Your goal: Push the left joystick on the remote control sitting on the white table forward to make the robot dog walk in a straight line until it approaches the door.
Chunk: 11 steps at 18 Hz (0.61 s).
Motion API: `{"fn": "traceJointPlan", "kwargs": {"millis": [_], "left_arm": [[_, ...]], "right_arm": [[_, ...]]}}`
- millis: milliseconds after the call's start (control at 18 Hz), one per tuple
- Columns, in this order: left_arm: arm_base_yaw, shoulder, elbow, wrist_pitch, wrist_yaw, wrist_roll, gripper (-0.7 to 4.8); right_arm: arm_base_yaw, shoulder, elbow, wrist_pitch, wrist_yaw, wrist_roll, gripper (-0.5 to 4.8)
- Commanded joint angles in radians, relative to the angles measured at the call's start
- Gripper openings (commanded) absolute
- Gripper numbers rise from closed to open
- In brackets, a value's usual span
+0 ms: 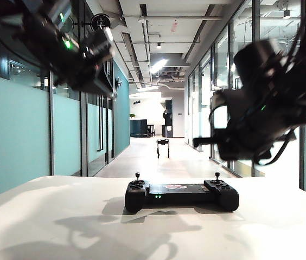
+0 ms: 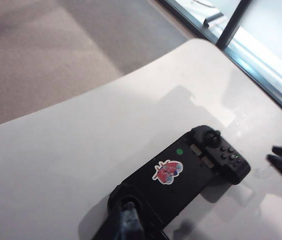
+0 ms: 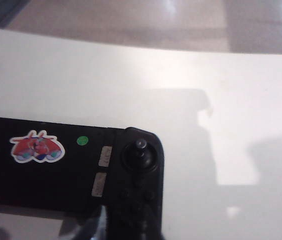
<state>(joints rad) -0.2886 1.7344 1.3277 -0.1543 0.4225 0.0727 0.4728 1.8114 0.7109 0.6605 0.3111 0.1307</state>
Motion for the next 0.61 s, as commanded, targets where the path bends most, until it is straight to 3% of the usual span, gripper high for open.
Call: {"fn": "traceJointPlan", "kwargs": {"millis": [55, 333, 610], "left_arm": [[-0.001, -0.053, 0.001, -0.013, -0.061, -0.025, -0.06], [-0.001, -0.124, -0.041, -0.036, -0.133, -0.021, -0.06], [-0.001, -0.282, -0.253, 0.053, -0.220, -0.025, -0.06]], "right_arm": [[0.002, -0.083, -0.023, -0.052, 0.000, -0.005, -0.06], [0.002, -0.218, -0.108, -0.072, 0.000, -0.016, -0.06], [0.002, -0.370, -0.195, -0.096, -0.005, -0.035, -0.06]]}}
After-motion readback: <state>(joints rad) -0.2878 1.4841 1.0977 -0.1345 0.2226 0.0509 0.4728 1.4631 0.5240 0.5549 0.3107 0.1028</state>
